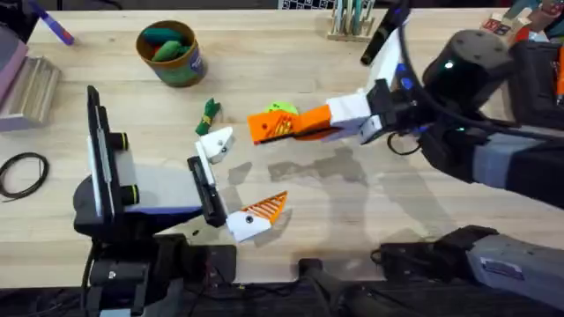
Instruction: Pick up the gripper from the table and insert it into the empty holder that is missing its gripper. Then pick up a screw, insert it into the mounting hole, and use the screwdriver to tighten it. Finally, clean up the table by picking up the vegetable and placing it into the bucket.
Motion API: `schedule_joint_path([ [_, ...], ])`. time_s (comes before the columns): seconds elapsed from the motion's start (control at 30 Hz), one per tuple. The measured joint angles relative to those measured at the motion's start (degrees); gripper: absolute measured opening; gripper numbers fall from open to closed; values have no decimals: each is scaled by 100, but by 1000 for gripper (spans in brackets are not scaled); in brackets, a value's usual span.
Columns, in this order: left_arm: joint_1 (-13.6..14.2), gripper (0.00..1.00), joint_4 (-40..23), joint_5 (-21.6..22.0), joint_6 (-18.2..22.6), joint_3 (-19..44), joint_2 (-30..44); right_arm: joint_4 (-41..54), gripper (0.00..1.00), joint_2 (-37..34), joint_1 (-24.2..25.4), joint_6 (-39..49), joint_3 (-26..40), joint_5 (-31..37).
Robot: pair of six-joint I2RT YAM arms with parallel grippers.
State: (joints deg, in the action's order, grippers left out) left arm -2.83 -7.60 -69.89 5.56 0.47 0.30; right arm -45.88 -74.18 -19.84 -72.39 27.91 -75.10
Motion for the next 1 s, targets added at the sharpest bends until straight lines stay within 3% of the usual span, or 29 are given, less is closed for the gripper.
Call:
schedule_joint_path([
  [0.27,0,986,0,0,-2,0,0,-20,9,-732,2,-206,-3,-515],
  [0.47,0,985,0,0,-2,0,-1,-20,9,-1172,2,194,31,-775],
  [0.77,0,985,0,0,0,0,-1,-34,9,-2043,-262,542,932,-971],
  [1.0,0,985,0,0,-1,0,2,-24,9,-2456,-433,736,1112,-996],
])
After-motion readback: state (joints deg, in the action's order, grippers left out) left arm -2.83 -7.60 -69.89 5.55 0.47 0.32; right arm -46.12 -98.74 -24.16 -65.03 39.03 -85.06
